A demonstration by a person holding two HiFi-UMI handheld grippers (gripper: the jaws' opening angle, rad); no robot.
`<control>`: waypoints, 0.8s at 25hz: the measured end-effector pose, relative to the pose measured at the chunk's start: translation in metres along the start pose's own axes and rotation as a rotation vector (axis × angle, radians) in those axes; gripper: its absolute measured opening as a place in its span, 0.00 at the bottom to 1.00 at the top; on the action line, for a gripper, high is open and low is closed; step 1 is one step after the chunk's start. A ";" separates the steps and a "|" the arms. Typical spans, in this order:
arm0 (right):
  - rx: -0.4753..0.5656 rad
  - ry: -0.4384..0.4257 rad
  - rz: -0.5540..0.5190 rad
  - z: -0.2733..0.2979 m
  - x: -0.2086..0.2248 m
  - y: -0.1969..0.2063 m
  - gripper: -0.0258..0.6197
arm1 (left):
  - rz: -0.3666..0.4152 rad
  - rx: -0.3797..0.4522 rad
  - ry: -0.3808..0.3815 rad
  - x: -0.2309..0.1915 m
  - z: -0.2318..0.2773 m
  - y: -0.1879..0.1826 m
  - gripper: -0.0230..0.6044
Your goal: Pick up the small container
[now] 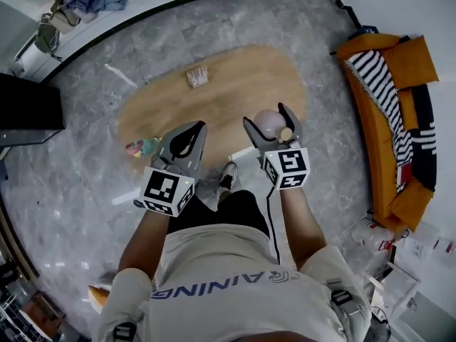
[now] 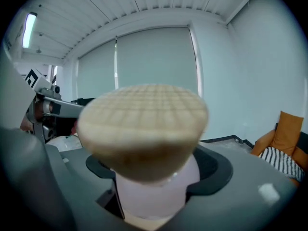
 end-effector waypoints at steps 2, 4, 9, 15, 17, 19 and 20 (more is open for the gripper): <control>0.029 -0.011 -0.003 -0.015 -0.014 -0.021 0.70 | 0.008 0.031 -0.018 -0.004 -0.015 -0.017 0.04; 0.055 -0.022 -0.004 -0.033 -0.027 -0.042 0.70 | 0.009 0.053 -0.038 -0.007 -0.031 -0.033 0.04; 0.130 -0.062 -0.038 -0.070 -0.064 -0.096 0.70 | 0.017 0.125 -0.075 -0.019 -0.067 -0.072 0.04; 0.218 -0.108 -0.047 -0.100 -0.094 -0.135 0.71 | 0.034 0.186 -0.068 -0.013 -0.088 -0.099 0.04; 0.228 -0.101 -0.049 -0.104 -0.099 -0.139 0.71 | 0.042 0.198 -0.060 -0.012 -0.092 -0.105 0.04; 0.233 -0.096 -0.052 -0.106 -0.102 -0.140 0.71 | 0.046 0.207 -0.054 -0.011 -0.095 -0.108 0.04; 0.236 -0.097 -0.051 -0.107 -0.103 -0.140 0.71 | 0.049 0.212 -0.051 -0.011 -0.095 -0.110 0.04</control>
Point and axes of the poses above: the fingertips, and each gripper's own axes: z forward along the fingers, x to its right, y out of its underside, the point moved 6 cm from there along -z, backward along the fingers, and after that the axes turned 13 degrees about z, right-handed, at the moved point
